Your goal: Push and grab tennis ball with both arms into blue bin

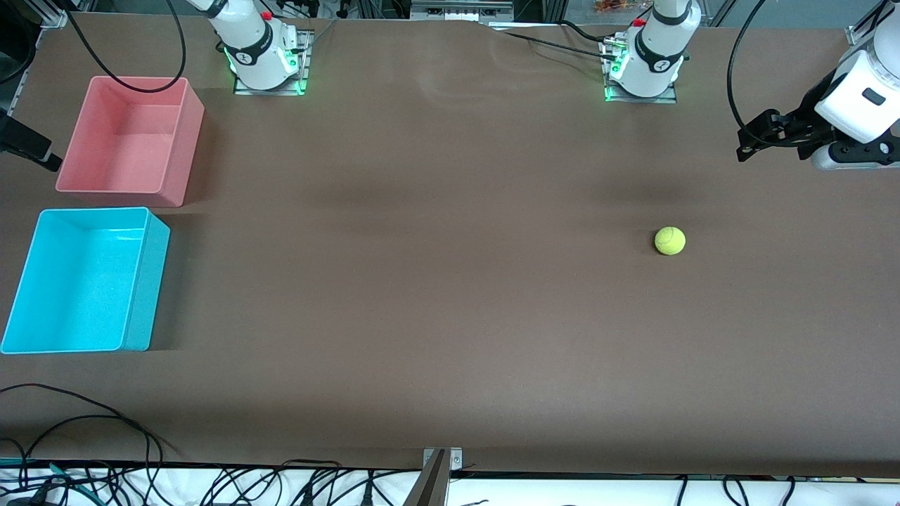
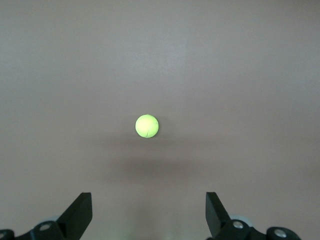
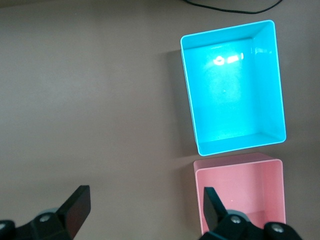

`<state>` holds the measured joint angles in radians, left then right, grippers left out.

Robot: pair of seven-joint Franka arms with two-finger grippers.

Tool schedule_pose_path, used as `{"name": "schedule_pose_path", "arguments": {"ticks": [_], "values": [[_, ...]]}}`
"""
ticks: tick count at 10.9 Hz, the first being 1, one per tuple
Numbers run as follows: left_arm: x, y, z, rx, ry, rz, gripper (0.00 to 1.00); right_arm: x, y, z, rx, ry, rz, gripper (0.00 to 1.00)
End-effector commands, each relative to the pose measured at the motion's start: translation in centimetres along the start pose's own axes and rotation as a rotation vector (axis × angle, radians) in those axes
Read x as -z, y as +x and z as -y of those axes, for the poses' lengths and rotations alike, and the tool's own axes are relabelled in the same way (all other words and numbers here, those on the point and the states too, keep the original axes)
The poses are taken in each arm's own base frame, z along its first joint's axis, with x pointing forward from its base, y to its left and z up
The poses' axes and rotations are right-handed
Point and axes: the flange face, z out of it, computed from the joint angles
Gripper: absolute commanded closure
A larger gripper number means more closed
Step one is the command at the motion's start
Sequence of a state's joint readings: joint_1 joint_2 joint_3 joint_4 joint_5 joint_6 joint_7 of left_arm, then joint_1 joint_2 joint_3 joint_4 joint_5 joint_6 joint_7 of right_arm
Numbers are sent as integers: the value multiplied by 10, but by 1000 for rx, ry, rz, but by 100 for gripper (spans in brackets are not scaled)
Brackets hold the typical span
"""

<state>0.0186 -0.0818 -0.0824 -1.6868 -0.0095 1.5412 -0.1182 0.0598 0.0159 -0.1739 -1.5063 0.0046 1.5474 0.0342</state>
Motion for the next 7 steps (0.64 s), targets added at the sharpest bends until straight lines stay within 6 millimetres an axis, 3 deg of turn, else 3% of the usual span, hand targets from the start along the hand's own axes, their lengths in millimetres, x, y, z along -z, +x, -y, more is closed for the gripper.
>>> {"name": "schedule_pose_path", "arguments": {"ticks": [1,7], "values": [[6,4,-4,9,-9,-4,0,8,-2,3,0,19,-2,0],[7,3,-10,-3,-6,-6,0,7,-2,3,-4,19,-2,0]]}}
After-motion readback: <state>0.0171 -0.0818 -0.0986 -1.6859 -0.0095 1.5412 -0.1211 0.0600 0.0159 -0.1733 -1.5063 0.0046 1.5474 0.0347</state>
